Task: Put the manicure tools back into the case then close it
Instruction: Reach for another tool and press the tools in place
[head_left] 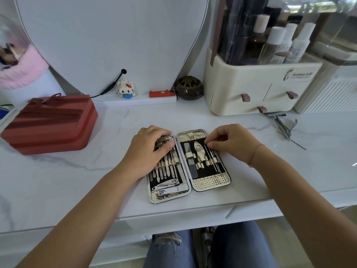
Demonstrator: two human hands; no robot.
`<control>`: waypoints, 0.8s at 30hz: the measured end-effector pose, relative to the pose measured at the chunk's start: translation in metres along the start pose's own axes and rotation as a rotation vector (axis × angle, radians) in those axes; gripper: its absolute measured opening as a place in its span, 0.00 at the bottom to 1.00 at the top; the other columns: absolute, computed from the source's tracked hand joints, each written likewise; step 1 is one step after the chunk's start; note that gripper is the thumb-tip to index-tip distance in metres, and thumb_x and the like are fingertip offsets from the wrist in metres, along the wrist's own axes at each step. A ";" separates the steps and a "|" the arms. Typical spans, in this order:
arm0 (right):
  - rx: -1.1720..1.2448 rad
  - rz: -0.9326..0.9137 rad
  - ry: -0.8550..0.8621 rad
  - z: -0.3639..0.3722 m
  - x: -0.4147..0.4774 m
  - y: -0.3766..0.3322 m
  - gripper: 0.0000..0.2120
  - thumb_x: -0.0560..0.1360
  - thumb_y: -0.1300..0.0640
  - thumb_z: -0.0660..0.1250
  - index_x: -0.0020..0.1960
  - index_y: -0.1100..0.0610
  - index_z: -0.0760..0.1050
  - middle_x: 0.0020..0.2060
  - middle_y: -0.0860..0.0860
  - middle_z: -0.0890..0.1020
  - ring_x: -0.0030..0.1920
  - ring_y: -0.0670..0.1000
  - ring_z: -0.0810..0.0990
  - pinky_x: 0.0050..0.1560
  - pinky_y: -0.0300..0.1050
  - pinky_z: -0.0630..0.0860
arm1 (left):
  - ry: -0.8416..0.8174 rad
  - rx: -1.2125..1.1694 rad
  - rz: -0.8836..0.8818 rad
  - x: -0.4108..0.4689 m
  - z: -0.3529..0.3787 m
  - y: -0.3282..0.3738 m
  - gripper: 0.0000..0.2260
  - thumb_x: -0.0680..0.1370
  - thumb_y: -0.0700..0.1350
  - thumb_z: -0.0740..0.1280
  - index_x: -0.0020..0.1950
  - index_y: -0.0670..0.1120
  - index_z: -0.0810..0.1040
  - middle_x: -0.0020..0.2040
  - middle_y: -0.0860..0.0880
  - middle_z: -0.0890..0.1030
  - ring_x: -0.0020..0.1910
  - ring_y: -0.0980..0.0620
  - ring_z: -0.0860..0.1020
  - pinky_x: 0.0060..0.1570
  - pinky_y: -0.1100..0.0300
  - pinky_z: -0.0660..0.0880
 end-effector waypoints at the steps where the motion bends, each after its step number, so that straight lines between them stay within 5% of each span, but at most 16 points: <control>1: -0.026 -0.009 -0.008 0.000 -0.001 -0.001 0.05 0.70 0.61 0.72 0.41 0.52 0.82 0.34 0.41 0.81 0.35 0.41 0.77 0.39 0.25 0.72 | -0.001 0.002 0.000 0.000 0.000 0.000 0.16 0.77 0.53 0.64 0.63 0.51 0.76 0.59 0.53 0.76 0.61 0.52 0.69 0.62 0.55 0.65; 7: 0.074 -0.028 0.092 -0.014 -0.010 0.006 0.06 0.71 0.60 0.71 0.41 0.49 0.80 0.35 0.45 0.82 0.36 0.39 0.77 0.42 0.30 0.74 | 0.002 0.007 0.010 0.000 0.001 -0.001 0.15 0.77 0.54 0.64 0.62 0.51 0.77 0.59 0.53 0.77 0.61 0.52 0.70 0.61 0.55 0.66; 11: 0.030 0.038 0.475 -0.079 -0.031 0.039 0.03 0.71 0.61 0.70 0.44 0.55 0.81 0.37 0.49 0.81 0.33 0.32 0.76 0.40 0.22 0.69 | -0.003 0.009 0.016 0.000 0.001 -0.001 0.15 0.77 0.54 0.63 0.62 0.52 0.76 0.58 0.54 0.76 0.61 0.52 0.69 0.62 0.53 0.66; 14: -0.124 0.220 0.684 -0.127 -0.055 0.076 0.06 0.71 0.58 0.71 0.47 0.58 0.80 0.39 0.54 0.80 0.35 0.41 0.77 0.40 0.29 0.70 | -0.004 0.013 0.018 0.001 0.001 -0.001 0.15 0.77 0.54 0.63 0.62 0.53 0.76 0.58 0.54 0.76 0.61 0.52 0.69 0.62 0.53 0.66; 16: -0.208 0.317 0.679 -0.140 -0.060 0.100 0.11 0.70 0.55 0.72 0.51 0.57 0.80 0.44 0.55 0.78 0.42 0.52 0.77 0.46 0.41 0.70 | -0.005 0.020 0.019 0.001 0.001 -0.001 0.15 0.77 0.54 0.63 0.62 0.53 0.76 0.58 0.54 0.76 0.61 0.52 0.69 0.62 0.54 0.65; 20: -0.322 0.358 0.548 -0.134 -0.053 0.115 0.17 0.69 0.52 0.71 0.57 0.55 0.78 0.53 0.57 0.74 0.52 0.58 0.75 0.60 0.51 0.70 | -0.008 0.021 0.014 0.000 0.001 -0.001 0.15 0.78 0.55 0.62 0.62 0.53 0.76 0.58 0.54 0.76 0.61 0.53 0.69 0.62 0.53 0.65; 24: -0.352 0.328 0.543 -0.131 -0.051 0.112 0.16 0.71 0.55 0.70 0.57 0.56 0.78 0.50 0.56 0.74 0.51 0.59 0.76 0.59 0.48 0.69 | -0.008 0.018 0.009 0.000 0.001 -0.001 0.16 0.77 0.55 0.62 0.62 0.53 0.76 0.58 0.54 0.76 0.61 0.53 0.69 0.63 0.51 0.66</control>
Point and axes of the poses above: each hand's wrist, its own x-axis towards the middle knuckle, its own z-axis out of the palm, y = z × x, the point moved 7 cm from there along x, towards the middle knuckle
